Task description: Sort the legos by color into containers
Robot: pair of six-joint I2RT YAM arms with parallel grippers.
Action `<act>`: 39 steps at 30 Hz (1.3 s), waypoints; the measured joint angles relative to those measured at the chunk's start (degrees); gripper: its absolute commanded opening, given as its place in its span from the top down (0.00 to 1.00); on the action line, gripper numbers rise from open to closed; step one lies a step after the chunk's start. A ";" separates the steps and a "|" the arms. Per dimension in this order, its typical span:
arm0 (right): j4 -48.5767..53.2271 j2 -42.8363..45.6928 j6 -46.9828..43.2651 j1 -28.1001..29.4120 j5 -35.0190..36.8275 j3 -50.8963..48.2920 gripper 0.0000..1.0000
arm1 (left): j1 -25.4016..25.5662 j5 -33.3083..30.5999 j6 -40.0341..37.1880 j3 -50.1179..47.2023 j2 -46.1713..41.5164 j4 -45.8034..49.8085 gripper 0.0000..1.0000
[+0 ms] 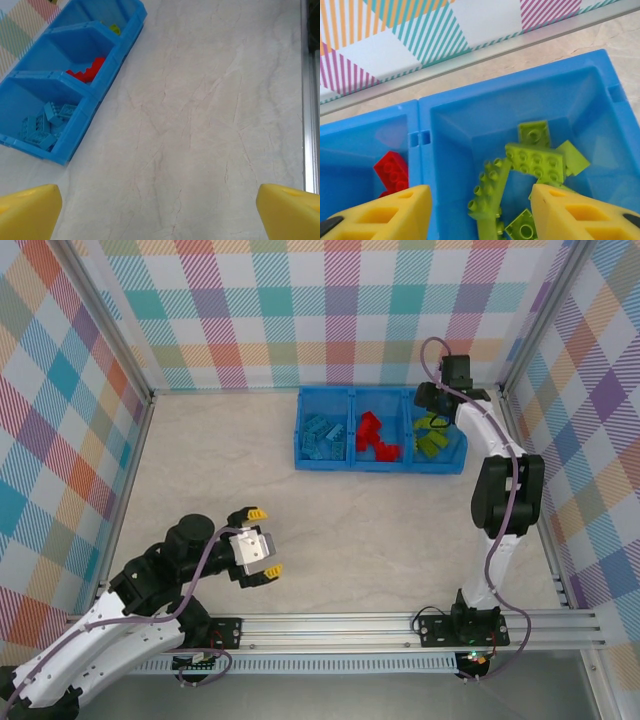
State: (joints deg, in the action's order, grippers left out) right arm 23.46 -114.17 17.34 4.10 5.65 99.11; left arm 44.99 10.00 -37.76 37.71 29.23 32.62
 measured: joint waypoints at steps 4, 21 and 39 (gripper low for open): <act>-0.33 3.98 0.83 0.00 -1.79 -4.74 0.32 | -0.26 -3.52 4.37 1.36 3.02 0.48 0.00; -28.24 51.15 -3.02 0.09 -2.86 -62.29 0.00 | -1.16 -40.37 33.86 -10.05 8.44 -24.04 0.00; -69.26 25.92 -14.91 -2.82 1.46 -78.36 0.00 | -33.66 -31.30 34.18 -17.09 38.66 -57.27 0.00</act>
State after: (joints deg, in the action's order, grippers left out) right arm -45.80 -88.25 2.44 1.28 7.11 20.75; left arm 11.33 -21.30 -3.57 20.62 67.90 -24.64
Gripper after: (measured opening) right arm 0.996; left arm 0.997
